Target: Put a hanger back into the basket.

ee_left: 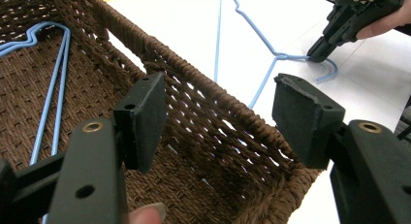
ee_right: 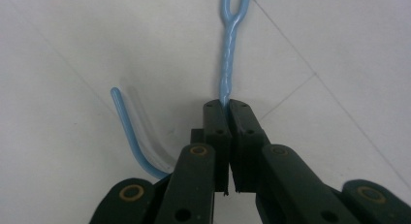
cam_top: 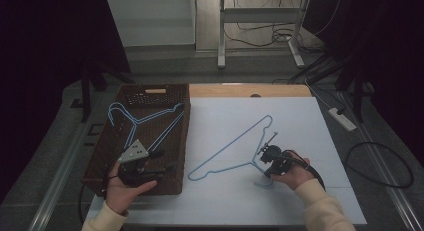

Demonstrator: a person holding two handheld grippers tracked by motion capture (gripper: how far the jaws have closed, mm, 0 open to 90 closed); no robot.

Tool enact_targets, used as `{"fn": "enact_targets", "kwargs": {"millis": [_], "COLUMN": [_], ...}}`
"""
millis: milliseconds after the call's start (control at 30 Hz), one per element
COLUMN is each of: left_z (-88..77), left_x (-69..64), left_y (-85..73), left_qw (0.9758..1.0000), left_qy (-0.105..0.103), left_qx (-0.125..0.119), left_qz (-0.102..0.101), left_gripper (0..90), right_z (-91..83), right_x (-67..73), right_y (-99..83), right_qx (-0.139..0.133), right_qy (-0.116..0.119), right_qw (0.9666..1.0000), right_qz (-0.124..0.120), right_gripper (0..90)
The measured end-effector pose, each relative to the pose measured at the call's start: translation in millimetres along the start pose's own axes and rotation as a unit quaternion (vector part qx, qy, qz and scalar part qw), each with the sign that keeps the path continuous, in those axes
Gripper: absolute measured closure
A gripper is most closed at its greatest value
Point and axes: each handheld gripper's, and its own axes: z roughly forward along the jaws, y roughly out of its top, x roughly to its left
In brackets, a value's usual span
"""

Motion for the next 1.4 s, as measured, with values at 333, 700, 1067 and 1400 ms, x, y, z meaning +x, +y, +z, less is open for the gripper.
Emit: {"fn": "enact_targets", "kwargs": {"millis": [333,700,1067,1400], "left_z": [2.1,8.9,18.9,35.7], "left_x": [-6.5,-15.2,-27.3,-39.5], "left_y": [3.9,8.1,16.6,23.4], "left_qw": [1.0000,0.9998,0.9994,0.9988], "left_qy": [-0.005,-0.012,-0.022,-0.030], "left_qx": [0.000,0.006,0.005,0.013], "left_qz": [0.006,0.014,0.026,0.036], "left_gripper": [37.4,37.3,36.7,36.2], "right_z": [-17.8,-31.4,-34.8,-35.6], "right_x": [-3.2,-2.9,-3.2,-3.6], "right_y": [-8.0,-18.0,-21.5,-20.9], "right_qx": [-0.039,-0.048,-0.055,-0.055], "right_qy": [0.023,0.032,0.039,0.040], "right_qw": [0.9989,0.9983,0.9977,0.9977], "right_qz": [0.012,-0.001,0.003,0.000], "right_gripper": [87.5,87.6,87.6,87.6]}}
